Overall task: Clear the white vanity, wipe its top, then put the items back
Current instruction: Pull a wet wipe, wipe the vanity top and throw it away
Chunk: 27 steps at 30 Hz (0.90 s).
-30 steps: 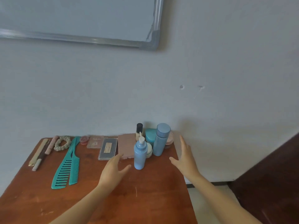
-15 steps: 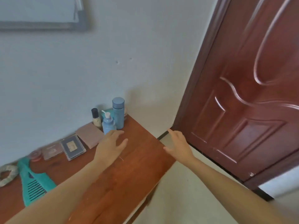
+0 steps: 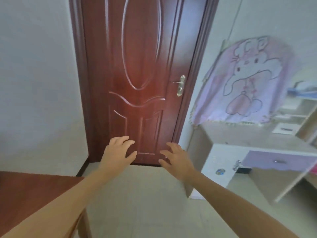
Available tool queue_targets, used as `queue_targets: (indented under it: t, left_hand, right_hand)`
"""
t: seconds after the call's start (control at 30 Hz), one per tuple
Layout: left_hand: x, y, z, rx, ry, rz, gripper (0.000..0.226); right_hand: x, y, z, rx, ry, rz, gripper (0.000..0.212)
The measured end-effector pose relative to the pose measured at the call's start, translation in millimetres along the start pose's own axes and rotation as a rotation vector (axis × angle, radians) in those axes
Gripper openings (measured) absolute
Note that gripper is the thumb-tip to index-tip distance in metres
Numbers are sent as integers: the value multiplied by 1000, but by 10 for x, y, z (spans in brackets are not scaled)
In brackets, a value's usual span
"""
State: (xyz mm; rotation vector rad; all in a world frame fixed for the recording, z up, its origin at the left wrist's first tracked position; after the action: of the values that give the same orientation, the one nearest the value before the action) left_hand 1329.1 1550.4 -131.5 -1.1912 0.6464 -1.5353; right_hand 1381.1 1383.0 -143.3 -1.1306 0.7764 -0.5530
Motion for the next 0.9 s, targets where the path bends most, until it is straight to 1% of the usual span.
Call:
queue_targets:
  t: [0.03,0.07,0.17,0.2,0.23,0.27,0.33,0.4,0.5,0.6,0.73,0.9]
  left_hand:
    - [277,25,37,26,44,-3,42]
    - [545,44,54,45,78,-6,41]
    - [1308,114,-20,43,169,-3,42]
    - [1542,136,-60,41,201,4,43]
    - [1757,155,-107,41,227,7,45]
    - [1962,161,-163,44,249,1,50]
    - [2346,141,-291,68,306,-32,68]
    - [2717,119,-379,96,368,-66,79]
    - [3240,96,-403,126,413,-104,79]
    - [3760,81,-343,183,467,-119,77]
    - [4368,220,-217,191,522,-143,73]
    - [4977,524,97,223,622,-133,55]
  right_hand:
    - [153,-233,-153,59,29,-30,42]
    - [328,-438,-324,98,71,-44,44]
    - [818,-861,-905,62,204,-94,68]
    - [982,-987,-1105,81,233,-101,75]
    - [1110,-1161,-1297,128,248,-119,75]
    - [1256,-1299,-1489,138,288,-130,68]
    - [1523,-1561,-1870,134,392,-151,53]
    - [1641,-1835,-2150,180,374,-201,56]
    - [1873,-2297,-2502,269,386,-264,48]
    - [2127,-2652,-2766,272,451,-325,47]
    - [2482,-2981,-3125,297,530,-378,48]
    - [3064,-3236,-3267,284,590,-416,48]
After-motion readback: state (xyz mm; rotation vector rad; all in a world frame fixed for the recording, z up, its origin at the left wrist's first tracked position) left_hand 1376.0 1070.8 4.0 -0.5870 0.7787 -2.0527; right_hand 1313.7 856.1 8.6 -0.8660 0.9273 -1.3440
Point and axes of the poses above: each hand's wrist, its own z-axis towards the middle knuckle, its own y-axis out of the palm, x = y × z, the point moved 8 cm from there along z, towards the middle knuckle, and after that the axes turned 6 degrees about z, right-handed, at the moved point
